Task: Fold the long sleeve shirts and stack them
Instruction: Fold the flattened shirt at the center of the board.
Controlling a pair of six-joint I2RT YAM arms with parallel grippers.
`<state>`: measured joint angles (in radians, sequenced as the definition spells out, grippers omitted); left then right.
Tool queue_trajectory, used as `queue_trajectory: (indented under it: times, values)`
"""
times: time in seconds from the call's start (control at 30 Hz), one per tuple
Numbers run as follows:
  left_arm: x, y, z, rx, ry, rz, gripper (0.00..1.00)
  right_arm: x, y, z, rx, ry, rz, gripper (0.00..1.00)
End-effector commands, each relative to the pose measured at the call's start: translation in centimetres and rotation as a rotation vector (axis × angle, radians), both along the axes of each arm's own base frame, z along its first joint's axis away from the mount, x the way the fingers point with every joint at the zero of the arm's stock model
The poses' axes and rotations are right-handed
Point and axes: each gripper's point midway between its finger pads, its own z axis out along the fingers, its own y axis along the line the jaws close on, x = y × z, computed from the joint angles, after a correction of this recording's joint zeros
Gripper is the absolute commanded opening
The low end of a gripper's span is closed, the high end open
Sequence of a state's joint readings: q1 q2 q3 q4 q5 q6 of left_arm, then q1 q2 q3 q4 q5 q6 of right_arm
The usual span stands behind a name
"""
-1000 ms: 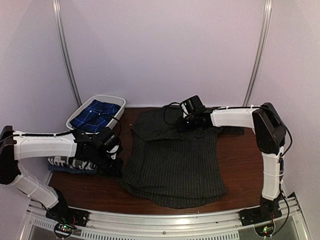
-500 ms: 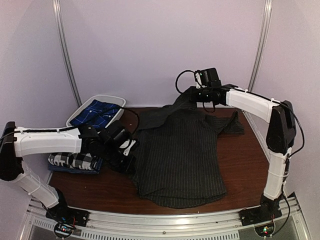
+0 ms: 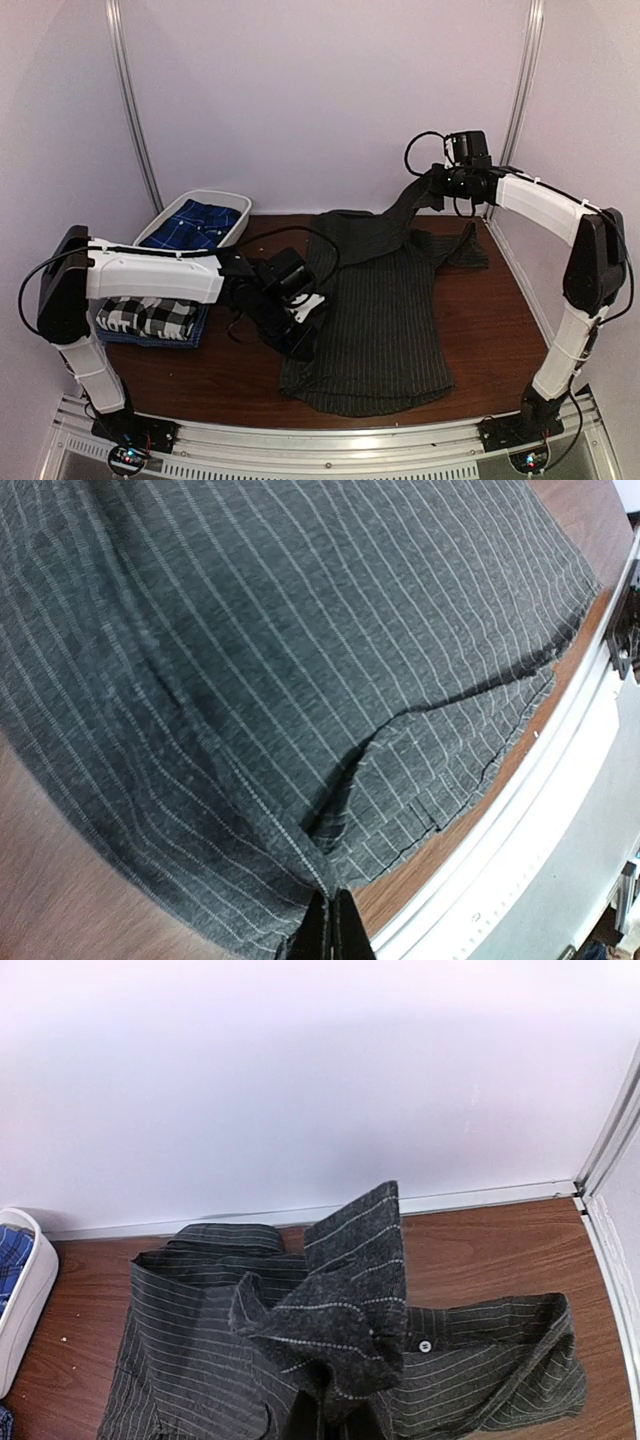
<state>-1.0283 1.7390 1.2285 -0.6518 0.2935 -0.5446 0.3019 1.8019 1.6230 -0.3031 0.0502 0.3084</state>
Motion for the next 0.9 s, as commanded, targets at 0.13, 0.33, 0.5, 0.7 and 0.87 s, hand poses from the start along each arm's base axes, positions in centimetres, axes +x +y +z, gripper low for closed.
queue_trajectory:
  times: [0.13, 0.33, 0.5, 0.7, 0.87]
  values:
    - [-0.8, -2.9, 0.0, -0.069, 0.035, -0.125, 0.0, -1.6, -2.8, 0.8, -0.033, -0.005, -0.047, 0.0]
    - [-1.3, -3.2, -0.4, -0.078, 0.062, -0.159, 0.02, -2.2, -2.6, 1.3, -0.02, -0.01, -0.029, 0.0]
    - [-1.4, -3.3, -0.8, -0.076, 0.068, -0.165, 0.13, -2.6, -1.9, 0.7, -0.015, 0.01, 0.003, 0.02]
    - [-1.5, -4.0, 0.6, -0.129, 0.067, -0.181, 0.43, -3.2, -1.0, -0.5, -0.028, 0.038, 0.037, 0.03]
    - [-0.7, -4.4, 2.3, -0.188, 0.059, -0.158, 0.49, -4.0, 0.8, -2.1, -0.063, 0.065, 0.095, 0.04]
